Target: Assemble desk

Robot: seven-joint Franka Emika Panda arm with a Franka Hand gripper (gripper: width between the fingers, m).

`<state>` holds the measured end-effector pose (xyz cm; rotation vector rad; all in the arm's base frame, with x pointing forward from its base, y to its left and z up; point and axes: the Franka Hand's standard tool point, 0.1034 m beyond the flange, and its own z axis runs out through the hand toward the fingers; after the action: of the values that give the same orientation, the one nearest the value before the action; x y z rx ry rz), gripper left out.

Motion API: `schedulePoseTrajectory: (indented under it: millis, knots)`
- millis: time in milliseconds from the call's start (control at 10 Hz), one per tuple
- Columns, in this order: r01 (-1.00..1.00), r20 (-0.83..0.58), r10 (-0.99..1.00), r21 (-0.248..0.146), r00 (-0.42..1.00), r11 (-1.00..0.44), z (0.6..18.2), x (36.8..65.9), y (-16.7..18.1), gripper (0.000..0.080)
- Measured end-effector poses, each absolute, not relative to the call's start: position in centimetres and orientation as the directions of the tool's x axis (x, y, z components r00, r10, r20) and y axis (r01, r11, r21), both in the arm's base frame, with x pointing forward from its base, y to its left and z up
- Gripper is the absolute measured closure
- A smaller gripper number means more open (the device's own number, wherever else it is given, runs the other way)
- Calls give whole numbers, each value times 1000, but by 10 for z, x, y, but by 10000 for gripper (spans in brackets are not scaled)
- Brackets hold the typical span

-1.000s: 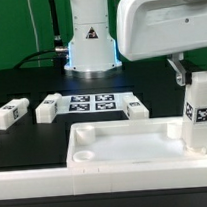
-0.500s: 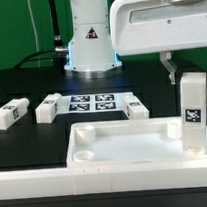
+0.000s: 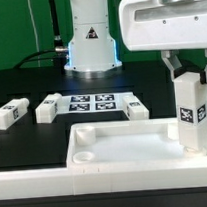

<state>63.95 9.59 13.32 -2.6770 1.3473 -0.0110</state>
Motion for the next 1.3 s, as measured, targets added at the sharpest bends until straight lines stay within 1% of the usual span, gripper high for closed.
schedulePoseTrajectory:
  millis: [300, 600, 700, 900, 1000, 1100, 1200, 1300]
  knots:
    - [-925, -125, -918, -110, 376, -364, 132, 636, 105, 509]
    - [-979, -167, -966, -86, 199, -187, 130, 634, 116, 509]
    - [-986, -173, -972, -80, 161, -149, 130, 634, 118, 509]
    - [-984, -181, -969, -83, 168, -156, 130, 634, 120, 495]
    - [-973, -176, -959, -93, 223, -209, 130, 634, 119, 267]
    - [-958, -168, -945, -104, 280, -266, 131, 634, 118, 267]
    - [-943, -163, -930, -112, 329, -314, 131, 634, 119, 176]
    - [-910, -153, -899, -126, 411, -395, 131, 634, 119, 154]
